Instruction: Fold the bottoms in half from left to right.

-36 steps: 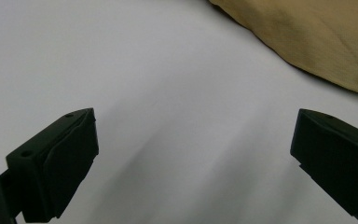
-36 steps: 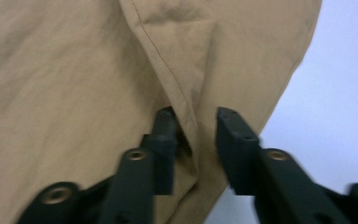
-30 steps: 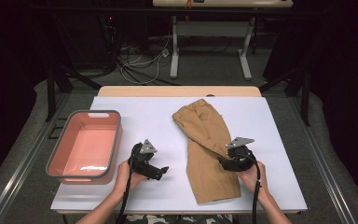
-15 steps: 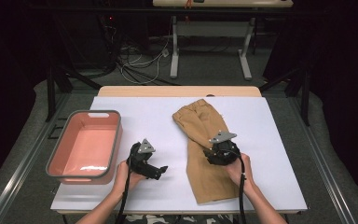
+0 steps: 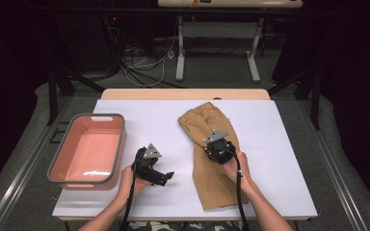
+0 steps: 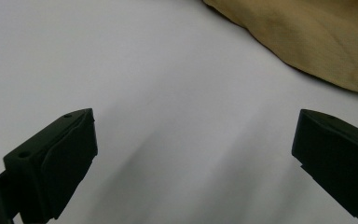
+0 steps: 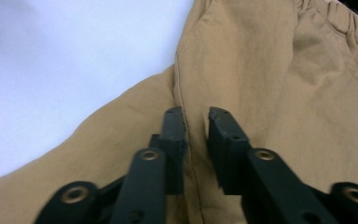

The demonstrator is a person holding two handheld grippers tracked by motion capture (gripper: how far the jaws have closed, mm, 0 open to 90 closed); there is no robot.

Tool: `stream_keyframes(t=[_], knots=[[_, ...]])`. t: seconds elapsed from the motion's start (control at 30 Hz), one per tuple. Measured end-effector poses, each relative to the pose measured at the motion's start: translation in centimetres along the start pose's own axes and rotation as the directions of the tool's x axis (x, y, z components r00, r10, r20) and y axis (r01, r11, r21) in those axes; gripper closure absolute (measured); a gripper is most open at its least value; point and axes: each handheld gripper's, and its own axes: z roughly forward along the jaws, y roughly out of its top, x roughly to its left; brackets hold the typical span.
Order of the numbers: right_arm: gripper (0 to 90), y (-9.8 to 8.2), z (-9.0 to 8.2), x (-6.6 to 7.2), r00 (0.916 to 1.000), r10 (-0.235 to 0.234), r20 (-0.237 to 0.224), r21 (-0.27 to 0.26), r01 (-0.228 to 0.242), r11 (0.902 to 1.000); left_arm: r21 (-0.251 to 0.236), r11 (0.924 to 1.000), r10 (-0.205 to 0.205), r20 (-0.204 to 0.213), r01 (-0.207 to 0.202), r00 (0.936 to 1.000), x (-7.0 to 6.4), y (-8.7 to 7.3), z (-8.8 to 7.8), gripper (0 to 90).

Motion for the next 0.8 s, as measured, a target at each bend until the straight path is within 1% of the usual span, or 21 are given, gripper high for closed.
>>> stream_keyframes(t=[0.07,0.13,0.17,0.23,0.27,0.3,0.37,0.4,0.43,0.53,0.6,0.63,0.67,0.73,0.77,0.8], knots=[[78.8,0.0,0.0,0.0,1.0000,0.003,0.001,0.002,-0.003,1.0000,-0.001,1.0000,-0.002,-0.002,0.002,1.0000,0.0,0.0,0.0,0.0],[72.5,0.0,0.0,-0.1,0.9999,0.013,-0.003,-0.007,-0.013,0.9999,-0.001,1.0000,-0.003,0.002,0.003,1.0000,0.1,0.0,0.0,0.0],[69.5,0.0,0.0,-0.1,0.9999,0.016,-0.005,-0.003,-0.016,0.9999,0.000,1.0000,-0.003,0.003,0.003,1.0000,0.1,0.0,0.1,0.1],[67.5,0.0,0.1,-0.2,0.9998,0.015,-0.011,0.000,-0.015,0.9999,0.000,1.0000,-0.005,0.004,0.005,1.0000,0.1,0.0,0.1,0.0],[69.4,0.0,0.2,-0.2,0.9999,0.009,-0.009,0.006,-0.009,0.9999,-0.001,1.0000,-0.010,0.004,0.010,0.9999,0.1,0.0,0.1,0.0],[73.8,0.0,0.4,-0.3,1.0000,0.006,-0.007,0.006,-0.006,1.0000,-0.001,0.9999,-0.010,0.005,0.010,0.9999,0.1,0.0,0.1,0.0],[81.2,-0.1,0.5,-0.5,0.9997,0.021,-0.010,-0.005,-0.021,0.9998,-0.004,0.9999,-0.010,0.002,0.010,0.9999,0.1,0.0,0.1,0.0],[83.5,-0.1,0.5,-0.6,0.9997,0.026,-0.003,-0.010,-0.026,0.9996,-0.004,1.0000,-0.007,0.000,0.007,1.0000,0.1,0.0,0.0,0.0],[84.6,-0.2,0.5,-0.6,0.9992,0.040,-0.005,-0.018,-0.040,0.9990,-0.003,1.0000,-0.007,0.002,0.007,1.0000,0.2,0.0,0.1,0.0],[85.8,-0.3,0.4,-1.1,0.9982,0.060,-0.001,-0.031,-0.060,0.9977,-0.004,0.9999,-0.009,0.007,0.009,0.9999,0.2,0.0,0.1,0.0],[86.0,-0.5,0.3,-1.5,0.9958,0.092,-0.006,-0.048,-0.092,0.9946,-0.005,0.9999,-0.014,0.009,0.014,0.9999,0.2,0.0,0.2,0.0],[86.1,-0.6,0.3,-1.7,0.9938,0.111,-0.004,-0.065,-0.111,0.9917,-0.005,0.9999,-0.013,0.010,0.013,0.9999,0.2,-0.1,0.2,0.0],[86.1,-0.6,0.2,-1.9,0.9914,0.131,-0.008,-0.059,-0.131,0.9896,-0.005,0.9999,-0.016,0.012,0.016,0.9998,0.2,-0.1,0.2,0.0],[86.2,-0.7,0.0,-2.4,0.9899,0.141,0.003,-0.079,-0.141,0.9869,-0.005,0.9998,-0.020,0.012,0.020,0.9997,0.3,-0.1,0.2,0.0],[86.2,-0.7,-0.1,-2.5,0.9885,0.151,0.003,-0.081,-0.150,0.9853,-0.005,0.9999,-0.015,0.009,0.015,0.9999,0.3,-0.1,0.1,0.0],[86.1,-0.8,-0.1,-2.7,0.9871,0.160,0.004,-0.085,-0.159,0.9836,-0.010,0.9998,-0.018,0.006,0.018,0.9998,0.3,-0.1,0.1,0.0]])
